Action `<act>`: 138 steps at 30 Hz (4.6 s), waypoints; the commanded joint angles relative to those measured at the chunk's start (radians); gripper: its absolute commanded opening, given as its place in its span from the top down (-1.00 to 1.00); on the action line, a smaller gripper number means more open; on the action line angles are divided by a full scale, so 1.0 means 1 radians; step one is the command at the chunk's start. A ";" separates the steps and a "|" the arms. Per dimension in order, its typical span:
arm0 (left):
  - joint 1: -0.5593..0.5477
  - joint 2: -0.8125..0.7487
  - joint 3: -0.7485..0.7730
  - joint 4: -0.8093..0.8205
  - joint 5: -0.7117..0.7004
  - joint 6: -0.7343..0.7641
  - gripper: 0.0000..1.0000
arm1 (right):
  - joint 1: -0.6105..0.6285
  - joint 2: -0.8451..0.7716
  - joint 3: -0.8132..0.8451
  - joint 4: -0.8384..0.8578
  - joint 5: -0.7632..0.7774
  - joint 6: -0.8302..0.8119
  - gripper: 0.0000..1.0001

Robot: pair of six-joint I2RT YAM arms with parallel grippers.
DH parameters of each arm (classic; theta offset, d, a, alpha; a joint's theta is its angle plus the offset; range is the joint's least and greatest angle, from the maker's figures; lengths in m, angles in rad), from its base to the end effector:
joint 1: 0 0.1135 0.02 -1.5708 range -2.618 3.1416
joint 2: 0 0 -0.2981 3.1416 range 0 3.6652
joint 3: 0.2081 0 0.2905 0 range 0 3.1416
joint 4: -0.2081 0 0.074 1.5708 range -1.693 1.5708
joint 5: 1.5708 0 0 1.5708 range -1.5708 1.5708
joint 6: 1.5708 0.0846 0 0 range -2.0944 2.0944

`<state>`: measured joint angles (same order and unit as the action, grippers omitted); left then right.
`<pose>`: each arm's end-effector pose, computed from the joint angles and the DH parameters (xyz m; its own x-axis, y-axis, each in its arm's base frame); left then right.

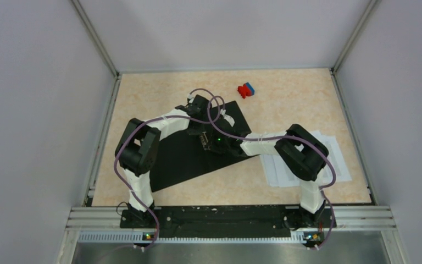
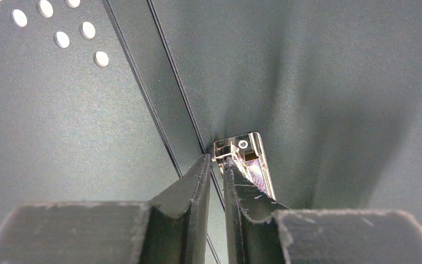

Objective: Put the files into the folder

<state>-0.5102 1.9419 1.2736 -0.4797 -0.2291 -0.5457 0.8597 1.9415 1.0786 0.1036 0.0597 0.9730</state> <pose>0.4043 -0.2042 0.1197 -0.8849 -0.0840 -0.4582 -0.0760 0.9965 -0.0359 0.3128 0.3553 0.1054 -0.8547 0.2721 -0.4422 -0.0384 0.8163 0.5764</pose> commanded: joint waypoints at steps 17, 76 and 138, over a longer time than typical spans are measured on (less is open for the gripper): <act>0.016 0.172 -0.075 -0.080 -0.006 0.012 0.59 | -0.053 0.046 -0.194 -0.117 0.230 0.033 1.00; -0.103 -0.565 -0.369 -0.034 0.385 -0.092 0.35 | -0.190 -0.149 -0.134 -0.060 -0.042 -0.171 0.36; 0.190 0.155 0.276 -0.042 -0.013 0.104 -0.09 | -0.419 -0.748 -0.299 -0.490 0.262 -0.174 -0.26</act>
<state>-0.3355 2.0216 1.4391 -0.5316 -0.2447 -0.5224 0.5232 1.2560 0.8616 -0.3336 0.3183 0.7647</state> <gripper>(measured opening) 0.542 0.608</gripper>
